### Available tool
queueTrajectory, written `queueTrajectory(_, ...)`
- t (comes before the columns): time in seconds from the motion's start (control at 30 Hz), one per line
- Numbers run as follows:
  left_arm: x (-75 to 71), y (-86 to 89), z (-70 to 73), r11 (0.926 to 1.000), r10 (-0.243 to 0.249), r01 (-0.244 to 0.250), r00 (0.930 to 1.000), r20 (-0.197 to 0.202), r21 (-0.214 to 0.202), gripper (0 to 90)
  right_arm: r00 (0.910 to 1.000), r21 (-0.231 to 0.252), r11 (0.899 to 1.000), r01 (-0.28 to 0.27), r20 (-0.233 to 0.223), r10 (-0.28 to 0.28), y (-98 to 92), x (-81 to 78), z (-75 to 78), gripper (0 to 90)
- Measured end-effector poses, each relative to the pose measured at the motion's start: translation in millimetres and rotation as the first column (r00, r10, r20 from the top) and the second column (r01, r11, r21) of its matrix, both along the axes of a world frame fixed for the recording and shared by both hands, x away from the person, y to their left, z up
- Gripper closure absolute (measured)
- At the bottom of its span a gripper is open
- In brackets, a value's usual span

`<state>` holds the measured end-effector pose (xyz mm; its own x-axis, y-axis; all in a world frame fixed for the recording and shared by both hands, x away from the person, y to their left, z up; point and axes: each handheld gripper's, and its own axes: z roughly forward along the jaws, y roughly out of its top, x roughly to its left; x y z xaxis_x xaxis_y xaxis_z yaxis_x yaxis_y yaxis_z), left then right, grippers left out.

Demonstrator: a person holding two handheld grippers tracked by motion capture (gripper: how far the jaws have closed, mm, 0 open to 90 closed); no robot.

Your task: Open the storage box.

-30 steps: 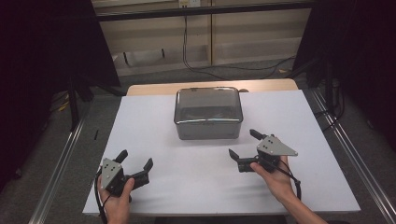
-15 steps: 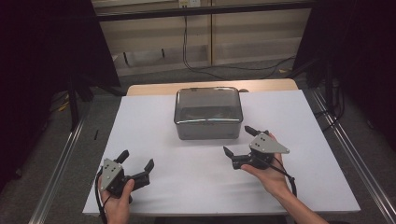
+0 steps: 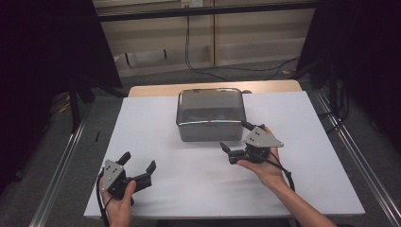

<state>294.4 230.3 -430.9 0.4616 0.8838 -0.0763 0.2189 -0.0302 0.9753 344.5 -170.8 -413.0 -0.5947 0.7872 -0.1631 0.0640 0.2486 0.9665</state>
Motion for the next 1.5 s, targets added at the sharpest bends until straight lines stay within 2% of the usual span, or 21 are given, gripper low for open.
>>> queueTrajectory(0.1,0.1,1.0,0.0,1.0000,0.004,-0.004,1.0000,0.000,0.000,2.9,1.0000,-0.023,1.000,0.001,0.010,-0.001,5.1,3.6,0.2,1.5)
queueTrajectory(0.17,0.0,1.3,-0.1,1.0000,0.003,-0.003,1.0000,0.001,0.000,2.9,0.9994,-0.058,0.998,0.004,0.034,-0.002,8.9,5.3,1.1,1.7)
queueTrajectory(0.27,0.0,2.3,0.1,0.9999,0.013,-0.013,0.9999,0.004,0.009,2.9,0.9946,-0.155,0.988,0.025,0.104,-0.009,13.8,6.0,3.4,2.1)
queueTrajectory(0.33,0.5,2.3,-0.1,0.9999,0.014,-0.014,0.9999,0.003,0.010,2.8,0.9946,-0.166,0.986,0.026,0.104,-0.009,15.8,7.9,4.3,2.7)
queueTrajectory(0.6,1.7,1.4,-0.3,0.9999,-0.005,0.005,1.0000,0.005,0.016,2.9,0.9775,-0.318,0.946,0.058,0.211,0.011,27.9,13.6,3.8,10.0)
queueTrajectory(0.63,1.7,1.4,-0.3,0.9999,-0.005,0.005,1.0000,0.005,0.016,2.9,0.9775,-0.318,0.946,0.058,0.211,0.011,27.9,13.6,3.8,10.0)
queueTrajectory(0.67,2.3,1.7,-0.6,0.9998,-0.005,0.005,1.0000,-0.001,0.021,2.9,0.9735,-0.357,0.932,0.064,0.228,0.020,31.1,14.3,2.3,10.6)
queueTrajectory(0.87,3.7,1.5,-1.3,0.9998,-0.009,0.009,0.9999,-0.008,0.020,2.9,0.9541,-0.473,0.875,0.100,0.295,0.050,38.7,17.6,1.1,16.0)
queueTrajectory(0.9,3.7,1.5,-1.2,0.9997,-0.010,0.010,0.9999,-0.006,0.022,2.9,0.9541,-0.473,0.875,0.100,0.295,0.050,38.7,17.6,1.1,16.0)
queueTrajectory(0.93,3.8,1.3,-1.3,0.9997,-0.009,0.009,0.9999,-0.007,0.024,2.9,0.9473,-0.503,0.857,0.108,0.314,0.065,41.4,18.2,0.7,18.6)
queueTrajectory(1.0,4.4,2.0,-1.5,0.9999,-0.008,0.008,0.9999,-0.012,0.012,2.9,0.9418,-0.538,0.834,0.126,0.329,0.070,43.7,18.5,-1.0,19.9)
queueTrajectory(1.03,4.4,2.0,-1.5,0.9999,-0.008,0.008,0.9999,-0.012,0.012,3.0,0.9418,-0.538,0.834,0.126,0.329,0.070,43.7,18.5,-1.0,19.9)
queueTrajectory(1.07,5.2,1.8,-1.6,0.9999,-0.012,0.012,0.9999,-0.011,0.002,3.0,0.9360,-0.584,0.800,0.139,0.341,0.086,46.3,19.4,-2.8,23.1)
queueTrajectory(1.1,5.4,1.4,-1.5,0.9999,-0.014,0.014,0.9998,-0.013,0.007,3.0,0.9354,-0.588,0.796,0.141,0.343,0.087,47.3,19.3,-3.5,24.6)
queueTrajectory(1.17,5.5,0.7,-1.4,0.9998,-0.017,0.017,0.9998,-0.013,0.008,3.0,0.9306,-0.609,0.778,0.151,0.353,0.096,48.9,19.8,-3.9,26.6)
queueTrajectory(1.23,5.5,0.5,-1.3,0.9997,-0.022,0.022,0.9997,-0.012,0.007,3.0,0.9198,-0.642,0.747,0.170,0.375,0.114,51.1,19.8,-5.1,29.3)
queueTrajectory(1.27,5.6,0.2,-1.3,0.9997,-0.020,0.021,0.9997,-0.015,0.016,3.0,0.9125,-0.665,0.726,0.175,0.386,0.134,53.0,19.5,-6.1,31.3)
queueTrajectory(1.3,5.6,0.2,-1.3,0.9997,-0.020,0.021,0.9997,-0.015,0.016,3.0,0.9125,-0.665,0.726,0.175,0.386,0.134,53.0,19.5,-6.1,31.3)
queueTrajectory(1.33,5.8,0.5,-1.2,0.9996,-0.023,0.023,0.9995,-0.021,0.017,3.1,0.9077,-0.679,0.711,0.183,0.394,0.144,56.1,18.1,-8.1,34.1)
queueTrajectory(1.4,5.7,0.8,-0.9,0.9995,-0.024,0.024,0.9994,-0.024,0.021,3.1,0.9049,-0.684,0.706,0.185,0.399,0.149,57.3,17.6,-8.8,34.1)
queueTrajectory(1.5,6.0,1.3,-0.6,0.9994,-0.030,0.031,0.9991,-0.029,0.018,3.7,0.8923,-0.710,0.672,0.212,0.421,0.164,61.9,16.9,-12.0,38.4)
